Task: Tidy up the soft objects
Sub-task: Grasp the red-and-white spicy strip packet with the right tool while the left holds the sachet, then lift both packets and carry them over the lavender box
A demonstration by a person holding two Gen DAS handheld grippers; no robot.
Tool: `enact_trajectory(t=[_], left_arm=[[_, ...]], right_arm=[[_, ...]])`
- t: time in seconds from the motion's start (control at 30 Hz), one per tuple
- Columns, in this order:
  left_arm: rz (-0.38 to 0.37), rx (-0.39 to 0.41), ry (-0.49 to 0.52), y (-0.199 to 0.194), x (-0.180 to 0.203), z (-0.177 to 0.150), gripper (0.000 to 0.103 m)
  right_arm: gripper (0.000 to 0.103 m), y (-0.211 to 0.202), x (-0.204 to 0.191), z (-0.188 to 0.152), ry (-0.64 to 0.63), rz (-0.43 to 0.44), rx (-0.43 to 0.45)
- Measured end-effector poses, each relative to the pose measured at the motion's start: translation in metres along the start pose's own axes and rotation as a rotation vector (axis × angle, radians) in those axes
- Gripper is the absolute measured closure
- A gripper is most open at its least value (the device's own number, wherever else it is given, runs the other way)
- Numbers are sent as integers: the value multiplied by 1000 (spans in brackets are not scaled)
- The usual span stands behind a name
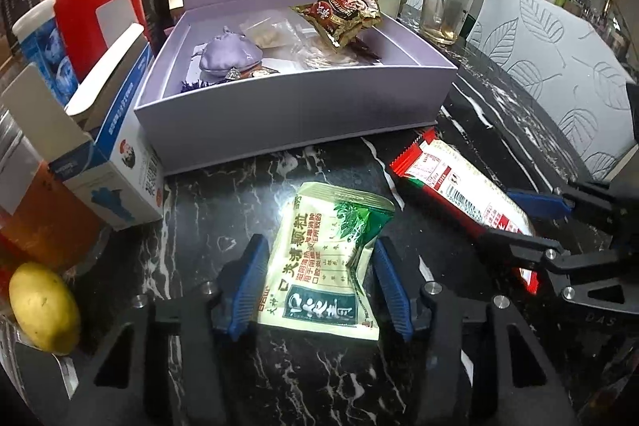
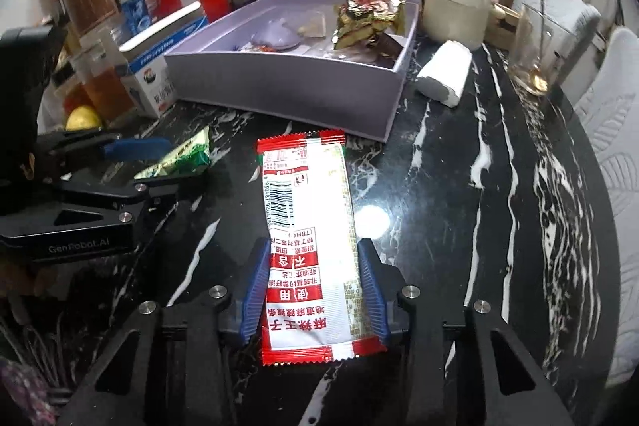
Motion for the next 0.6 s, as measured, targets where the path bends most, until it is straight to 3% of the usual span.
enact_trajectory(t=[0.1,0.13,0.6], left_arm=[[9,6,-11,-6,-1,-3,51],[12,7,-14,-8,-1,-4,61],[44,24,-5,-8,-7,-12,58]], right_arm=[[60,-7,-2,-5,47,50,19],[60,-9,-2,-5,52,56,21],[60,-28,-4,-29,130,49,31]])
Point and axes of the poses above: each gripper's, at about its wrist camera, not at the fingertips, and y roughly the way its jaws point, x to its right, z to its top, the point moved 6 cm from there along y, roughly the way its jaws point, and after that the axes turned 3 degrees about -x, right-handed, at the moved point
